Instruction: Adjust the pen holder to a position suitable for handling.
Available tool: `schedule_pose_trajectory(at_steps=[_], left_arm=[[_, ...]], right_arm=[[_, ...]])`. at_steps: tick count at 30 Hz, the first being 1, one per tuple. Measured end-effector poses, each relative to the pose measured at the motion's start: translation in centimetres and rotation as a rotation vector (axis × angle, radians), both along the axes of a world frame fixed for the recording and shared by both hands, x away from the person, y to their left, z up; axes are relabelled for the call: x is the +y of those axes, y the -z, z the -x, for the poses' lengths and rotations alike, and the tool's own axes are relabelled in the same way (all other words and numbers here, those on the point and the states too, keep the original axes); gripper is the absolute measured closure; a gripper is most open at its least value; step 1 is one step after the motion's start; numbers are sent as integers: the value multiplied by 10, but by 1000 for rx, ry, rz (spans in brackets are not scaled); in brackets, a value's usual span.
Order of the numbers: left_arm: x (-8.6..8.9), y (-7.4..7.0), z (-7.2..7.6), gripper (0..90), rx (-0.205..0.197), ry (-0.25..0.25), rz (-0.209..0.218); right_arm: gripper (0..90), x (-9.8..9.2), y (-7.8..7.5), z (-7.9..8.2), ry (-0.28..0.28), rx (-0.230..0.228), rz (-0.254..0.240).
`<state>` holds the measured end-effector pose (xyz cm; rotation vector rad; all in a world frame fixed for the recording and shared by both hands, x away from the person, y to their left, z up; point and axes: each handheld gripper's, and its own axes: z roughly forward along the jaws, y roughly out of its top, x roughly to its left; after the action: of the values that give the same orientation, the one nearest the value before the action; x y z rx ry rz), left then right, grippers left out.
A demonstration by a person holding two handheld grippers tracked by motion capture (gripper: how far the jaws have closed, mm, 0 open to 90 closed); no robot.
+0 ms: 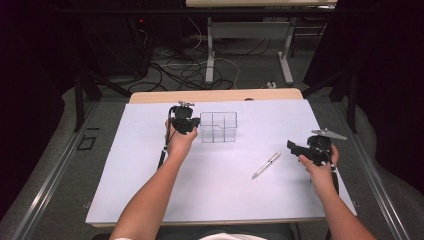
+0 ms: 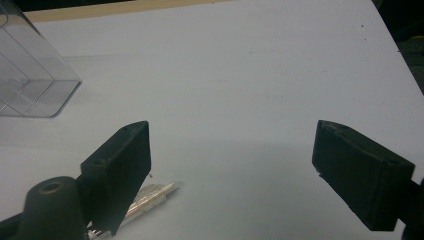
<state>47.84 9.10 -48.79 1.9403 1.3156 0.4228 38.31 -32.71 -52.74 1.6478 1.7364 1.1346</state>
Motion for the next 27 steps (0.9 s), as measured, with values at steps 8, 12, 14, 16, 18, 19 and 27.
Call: schedule_pose_trajectory(at_steps=[8, 12, 14, 16, 18, 19, 27], left_arm=[[3, 1, 0, 882, -6, 5, 51], [5, -2, 1, 845, -10, 20, 52], [8, -4, 4, 809, -21, 29, 71], [11, -7, 7, 792, -21, 29, 102], [14, -10, 9, 750, -27, 35, 112], [15, -11, 10, 738, -30, 38, 120], [22, -17, 22, 609, -64, 40, 163]], right_arm=[[155, -1, 1, 0, -8, -3, 8], [155, -1, 0, 0, -9, -5, 10], [155, -1, 0, 1, -12, -5, 13], [155, -2, 0, 1, -14, -5, 13], [155, -2, 1, 1, -9, -2, 12], [155, -2, 0, 1, -9, -3, 12], [155, -2, 0, 1, -15, -4, 11]])
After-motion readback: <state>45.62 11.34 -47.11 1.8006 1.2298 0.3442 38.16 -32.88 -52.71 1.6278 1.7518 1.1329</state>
